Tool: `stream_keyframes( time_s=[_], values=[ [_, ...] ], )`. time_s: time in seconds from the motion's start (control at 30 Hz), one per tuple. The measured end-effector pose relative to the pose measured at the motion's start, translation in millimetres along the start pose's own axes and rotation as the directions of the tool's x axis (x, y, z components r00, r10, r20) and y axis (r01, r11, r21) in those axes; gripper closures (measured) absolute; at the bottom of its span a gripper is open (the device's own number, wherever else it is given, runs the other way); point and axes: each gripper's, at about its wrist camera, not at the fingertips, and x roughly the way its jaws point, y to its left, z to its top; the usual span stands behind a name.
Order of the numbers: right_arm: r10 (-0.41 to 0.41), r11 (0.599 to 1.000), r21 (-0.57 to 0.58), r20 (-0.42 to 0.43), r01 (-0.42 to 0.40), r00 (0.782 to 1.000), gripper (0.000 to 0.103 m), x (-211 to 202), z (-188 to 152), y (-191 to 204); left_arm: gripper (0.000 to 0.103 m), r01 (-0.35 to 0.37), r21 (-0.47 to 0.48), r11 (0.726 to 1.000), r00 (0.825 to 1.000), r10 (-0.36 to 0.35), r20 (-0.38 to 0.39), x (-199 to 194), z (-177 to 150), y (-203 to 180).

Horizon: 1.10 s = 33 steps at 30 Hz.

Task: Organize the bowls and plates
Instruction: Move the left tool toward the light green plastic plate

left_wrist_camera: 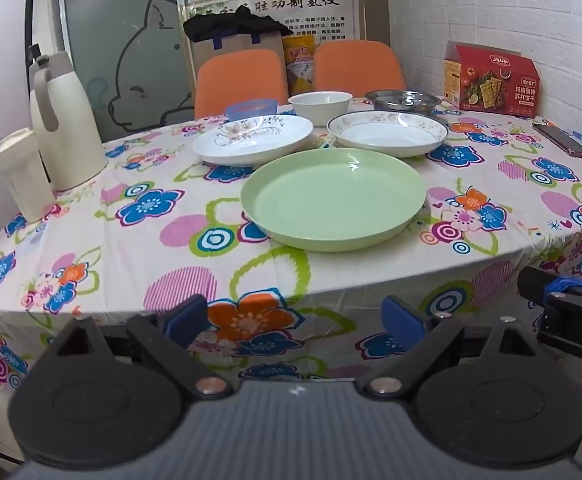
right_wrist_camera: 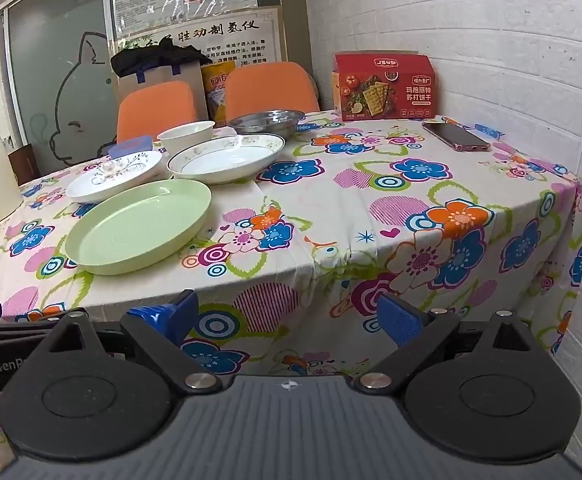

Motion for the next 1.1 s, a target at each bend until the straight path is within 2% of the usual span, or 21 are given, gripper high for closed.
stream_keyframes(
  time_s=[1.1],
  values=[
    [-0.003,1.000,-0.018,-0.002,0.003,1.000,0.019,-0.9,-1.4,7.8,0.010,0.003,-0.001,1.000,1.000,-0.003,-0.015,6.3,-2.4,-2.8]
  ],
)
